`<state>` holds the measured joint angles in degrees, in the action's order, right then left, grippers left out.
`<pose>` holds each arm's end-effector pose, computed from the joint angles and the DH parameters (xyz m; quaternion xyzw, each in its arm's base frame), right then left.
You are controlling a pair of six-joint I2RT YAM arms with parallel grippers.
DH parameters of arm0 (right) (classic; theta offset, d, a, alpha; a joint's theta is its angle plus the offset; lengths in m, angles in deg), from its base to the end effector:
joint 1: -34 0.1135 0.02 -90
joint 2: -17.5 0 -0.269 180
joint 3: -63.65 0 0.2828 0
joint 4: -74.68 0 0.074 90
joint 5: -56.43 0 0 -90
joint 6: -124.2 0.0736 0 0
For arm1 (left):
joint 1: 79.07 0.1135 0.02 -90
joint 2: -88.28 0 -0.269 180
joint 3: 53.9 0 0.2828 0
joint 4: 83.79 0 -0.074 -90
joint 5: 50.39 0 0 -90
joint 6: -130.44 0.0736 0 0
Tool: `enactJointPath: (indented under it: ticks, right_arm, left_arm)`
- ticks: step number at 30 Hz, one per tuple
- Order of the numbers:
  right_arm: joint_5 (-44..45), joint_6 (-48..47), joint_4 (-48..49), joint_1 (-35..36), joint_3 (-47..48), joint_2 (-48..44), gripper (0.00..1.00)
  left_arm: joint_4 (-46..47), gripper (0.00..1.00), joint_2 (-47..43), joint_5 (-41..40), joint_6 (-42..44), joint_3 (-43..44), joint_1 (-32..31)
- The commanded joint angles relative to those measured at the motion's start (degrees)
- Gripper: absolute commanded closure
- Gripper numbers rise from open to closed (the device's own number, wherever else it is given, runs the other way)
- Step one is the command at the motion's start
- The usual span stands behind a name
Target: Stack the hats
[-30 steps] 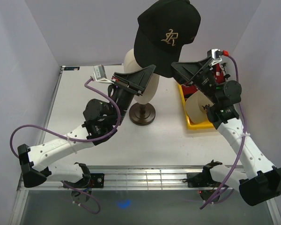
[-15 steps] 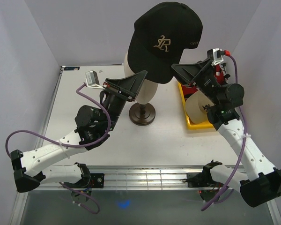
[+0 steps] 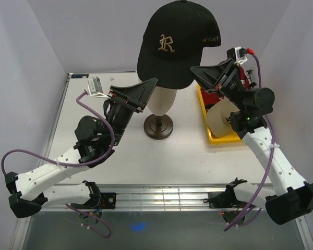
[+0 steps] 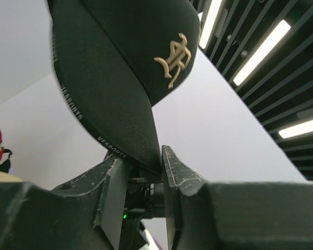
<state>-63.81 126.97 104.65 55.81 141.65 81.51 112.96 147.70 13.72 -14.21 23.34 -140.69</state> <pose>0.2421 0.1368 0.5192 0.0236 0.4468 0.8027 0.3943 0.1556 -0.2204 0.5112 -0.1704 0.4645 -0.6777 0.5440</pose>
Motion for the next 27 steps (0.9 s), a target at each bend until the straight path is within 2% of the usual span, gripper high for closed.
enactJointPath:
  ticks: [1,5,12,19,27]
  right_arm:
    - [-4.4,4.4,3.1,0.3,3.5,2.3,0.92]
    - [-7.5,9.3,5.9,0.3,5.8,5.5,0.92]
    - [-9.2,13.3,8.5,0.3,7.5,7.5,0.92]
    - [-9.5,18.0,13.4,0.3,7.9,9.6,0.92]
    - [-10.7,19.7,14.7,0.3,8.2,11.1,0.92]
  left_arm:
    - [-7.0,0.57,-4.0,3.2,5.2,1.1,-0.2]
    - [-7.4,0.47,-7.6,1.2,7.5,-1.0,-0.2]
    - [-11.5,0.4,-8.1,0.2,11.6,2.4,-0.1]
    - [-18.4,0.31,-10.3,-4.8,12.0,3.8,-0.1]
    - [-17.9,0.25,-10.2,-6.3,15.2,5.5,-0.1]
